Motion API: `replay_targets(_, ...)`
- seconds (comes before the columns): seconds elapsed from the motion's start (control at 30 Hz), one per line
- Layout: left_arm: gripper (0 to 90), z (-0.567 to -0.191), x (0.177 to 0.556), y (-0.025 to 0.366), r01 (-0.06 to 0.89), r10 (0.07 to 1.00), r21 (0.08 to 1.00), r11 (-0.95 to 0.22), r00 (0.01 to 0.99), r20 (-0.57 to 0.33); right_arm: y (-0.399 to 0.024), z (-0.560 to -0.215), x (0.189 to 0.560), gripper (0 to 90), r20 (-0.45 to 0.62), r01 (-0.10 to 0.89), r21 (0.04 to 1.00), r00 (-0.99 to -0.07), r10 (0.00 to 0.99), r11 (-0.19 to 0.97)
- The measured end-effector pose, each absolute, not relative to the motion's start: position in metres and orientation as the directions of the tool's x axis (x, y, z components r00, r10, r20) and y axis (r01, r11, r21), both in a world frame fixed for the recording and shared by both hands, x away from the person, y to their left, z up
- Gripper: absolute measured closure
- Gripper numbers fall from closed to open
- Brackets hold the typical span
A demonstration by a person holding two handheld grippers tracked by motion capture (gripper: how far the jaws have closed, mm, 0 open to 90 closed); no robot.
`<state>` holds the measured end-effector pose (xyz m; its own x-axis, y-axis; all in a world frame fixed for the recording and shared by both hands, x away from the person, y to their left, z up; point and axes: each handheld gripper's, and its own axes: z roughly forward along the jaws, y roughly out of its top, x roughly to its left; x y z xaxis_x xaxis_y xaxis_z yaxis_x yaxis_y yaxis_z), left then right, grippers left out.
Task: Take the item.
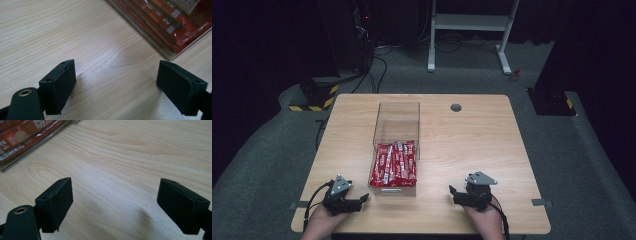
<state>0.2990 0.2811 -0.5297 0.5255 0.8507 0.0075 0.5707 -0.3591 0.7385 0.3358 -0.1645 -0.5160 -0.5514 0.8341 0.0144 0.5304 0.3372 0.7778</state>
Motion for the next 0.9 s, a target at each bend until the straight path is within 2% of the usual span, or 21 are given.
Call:
replay_targets(0.43,16.3,-0.53,0.299,0.281,0.572,0.851,0.739,-0.357,0.525,0.005,-0.152,-0.506,0.344,15.2,0.017,0.505,0.789,-0.589,0.808,0.351)
replay_targets(0.9,16.3,-0.53,0.299,0.281,0.573,0.851,0.739,-0.354,0.525,0.001,-0.134,-0.491,0.363,15.4,0.022,0.482,0.813,-0.587,0.809,0.327)
